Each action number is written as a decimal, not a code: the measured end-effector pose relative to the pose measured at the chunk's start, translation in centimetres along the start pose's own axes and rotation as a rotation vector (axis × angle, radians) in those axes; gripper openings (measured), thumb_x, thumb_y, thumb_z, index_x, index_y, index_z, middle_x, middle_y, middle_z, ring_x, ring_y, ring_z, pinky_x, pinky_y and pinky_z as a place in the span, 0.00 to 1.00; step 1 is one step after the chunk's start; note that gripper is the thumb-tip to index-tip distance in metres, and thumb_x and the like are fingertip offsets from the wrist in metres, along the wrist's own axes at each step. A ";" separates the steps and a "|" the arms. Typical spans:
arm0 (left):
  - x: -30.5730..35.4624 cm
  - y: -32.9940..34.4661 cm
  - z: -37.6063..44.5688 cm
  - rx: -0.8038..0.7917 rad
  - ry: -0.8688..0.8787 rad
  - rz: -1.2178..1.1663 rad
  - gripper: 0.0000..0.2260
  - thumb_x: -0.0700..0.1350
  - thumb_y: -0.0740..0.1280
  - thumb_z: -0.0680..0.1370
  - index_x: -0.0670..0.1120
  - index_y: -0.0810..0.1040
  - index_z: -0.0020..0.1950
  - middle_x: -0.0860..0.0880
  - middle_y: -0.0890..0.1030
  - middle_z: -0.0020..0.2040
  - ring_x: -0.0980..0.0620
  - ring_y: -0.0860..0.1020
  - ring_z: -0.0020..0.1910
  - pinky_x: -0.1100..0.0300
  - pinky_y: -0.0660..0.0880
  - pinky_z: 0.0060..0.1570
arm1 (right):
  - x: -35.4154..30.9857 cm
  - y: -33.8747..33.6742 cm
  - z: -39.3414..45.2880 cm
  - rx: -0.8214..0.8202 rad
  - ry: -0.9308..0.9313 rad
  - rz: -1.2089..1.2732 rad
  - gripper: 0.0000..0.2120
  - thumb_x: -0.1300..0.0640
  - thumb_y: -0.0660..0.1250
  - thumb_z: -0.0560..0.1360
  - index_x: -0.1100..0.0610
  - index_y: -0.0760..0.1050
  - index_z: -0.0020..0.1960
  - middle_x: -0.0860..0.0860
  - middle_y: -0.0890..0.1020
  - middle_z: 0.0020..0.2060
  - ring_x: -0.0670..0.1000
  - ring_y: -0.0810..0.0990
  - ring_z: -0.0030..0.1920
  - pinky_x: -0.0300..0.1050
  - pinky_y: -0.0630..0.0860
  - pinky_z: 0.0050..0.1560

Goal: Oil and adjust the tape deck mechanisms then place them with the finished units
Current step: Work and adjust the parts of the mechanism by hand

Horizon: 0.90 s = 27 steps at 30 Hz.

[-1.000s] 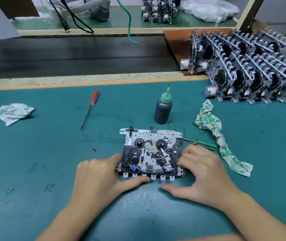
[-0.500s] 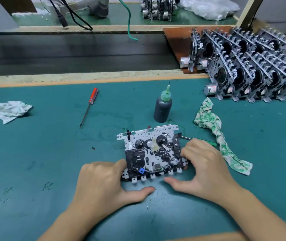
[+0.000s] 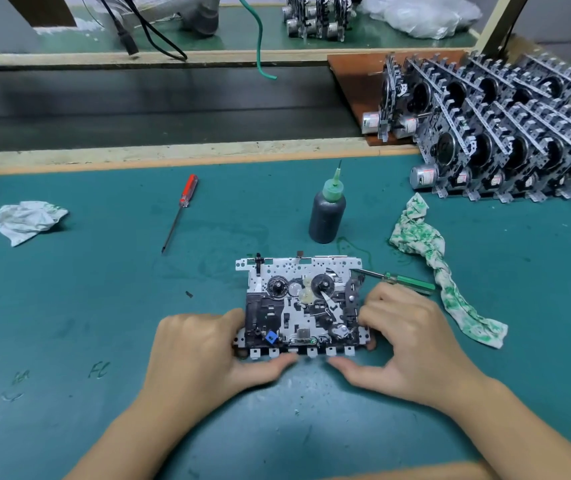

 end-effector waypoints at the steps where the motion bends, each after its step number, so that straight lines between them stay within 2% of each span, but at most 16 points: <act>1: 0.2 0.1 0.0 -0.030 0.049 -0.029 0.26 0.70 0.62 0.63 0.47 0.67 0.25 0.50 0.66 0.16 0.48 0.68 0.16 0.63 0.66 0.18 | 0.1 0.0 0.0 0.011 0.010 -0.019 0.24 0.40 0.69 0.66 0.58 0.67 0.27 0.50 0.70 0.26 0.51 0.69 0.30 0.45 0.67 0.30; 4: 0.4 0.2 0.1 -0.079 0.127 -0.067 0.24 0.66 0.64 0.64 0.46 0.66 0.27 0.53 0.65 0.17 0.51 0.67 0.17 0.60 0.68 0.18 | 0.4 -0.1 0.0 0.035 0.040 -0.053 0.23 0.40 0.67 0.66 0.58 0.68 0.27 0.50 0.71 0.26 0.51 0.70 0.29 0.43 0.68 0.30; 7: 0.6 -0.2 0.1 -0.012 0.135 0.002 0.23 0.61 0.63 0.68 0.44 0.65 0.25 0.50 0.64 0.17 0.48 0.65 0.15 0.62 0.65 0.16 | 0.4 -0.1 0.0 0.022 0.040 -0.028 0.22 0.40 0.68 0.65 0.57 0.67 0.27 0.50 0.70 0.26 0.50 0.69 0.30 0.42 0.65 0.31; 9: 0.6 -0.4 0.1 0.038 0.134 0.032 0.25 0.62 0.61 0.71 0.44 0.65 0.24 0.48 0.63 0.17 0.48 0.64 0.15 0.62 0.63 0.16 | 0.5 0.0 0.0 0.005 0.039 0.002 0.23 0.40 0.69 0.64 0.57 0.67 0.27 0.50 0.70 0.27 0.50 0.69 0.30 0.42 0.65 0.31; 12: 0.8 -0.7 0.0 0.042 0.169 0.010 0.30 0.66 0.53 0.77 0.45 0.63 0.25 0.49 0.63 0.17 0.46 0.64 0.15 0.63 0.62 0.17 | 0.6 0.0 -0.1 -0.007 0.039 0.009 0.24 0.39 0.70 0.63 0.57 0.67 0.27 0.50 0.70 0.28 0.51 0.69 0.30 0.44 0.67 0.31; 15: 1.1 -0.6 0.1 0.002 0.176 -0.004 0.28 0.73 0.60 0.68 0.50 0.59 0.29 0.51 0.64 0.17 0.48 0.65 0.16 0.63 0.62 0.18 | 0.6 -0.1 0.0 0.020 0.054 -0.061 0.23 0.40 0.68 0.65 0.57 0.67 0.27 0.49 0.70 0.27 0.51 0.70 0.29 0.43 0.67 0.30; 17: 1.0 -0.5 0.1 0.013 0.099 0.010 0.29 0.74 0.62 0.61 0.51 0.57 0.30 0.51 0.64 0.17 0.48 0.66 0.16 0.63 0.60 0.20 | 0.6 0.0 0.0 0.027 0.065 -0.084 0.22 0.40 0.67 0.66 0.57 0.67 0.27 0.49 0.69 0.26 0.51 0.70 0.29 0.42 0.65 0.31; 21: 0.2 -0.3 -0.2 0.079 -0.077 0.045 0.27 0.71 0.61 0.63 0.48 0.62 0.23 0.48 0.64 0.16 0.47 0.67 0.14 0.64 0.58 0.23 | 0.6 0.1 0.0 0.000 0.050 -0.003 0.23 0.38 0.69 0.64 0.57 0.67 0.27 0.49 0.70 0.26 0.50 0.69 0.30 0.42 0.66 0.33; 27: -0.2 -0.1 0.2 0.021 -0.017 -0.029 0.31 0.75 0.60 0.60 0.46 0.64 0.23 0.48 0.64 0.15 0.45 0.66 0.15 0.60 0.65 0.18 | 0.3 -0.2 0.2 0.038 0.041 -0.045 0.24 0.40 0.68 0.66 0.57 0.66 0.26 0.49 0.69 0.25 0.49 0.67 0.29 0.40 0.62 0.33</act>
Point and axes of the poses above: each hand's wrist, its own z-axis towards the middle knuckle, its own y-axis out of the palm, x = y × z, the point moved 10 cm from there along z, towards the middle knuckle
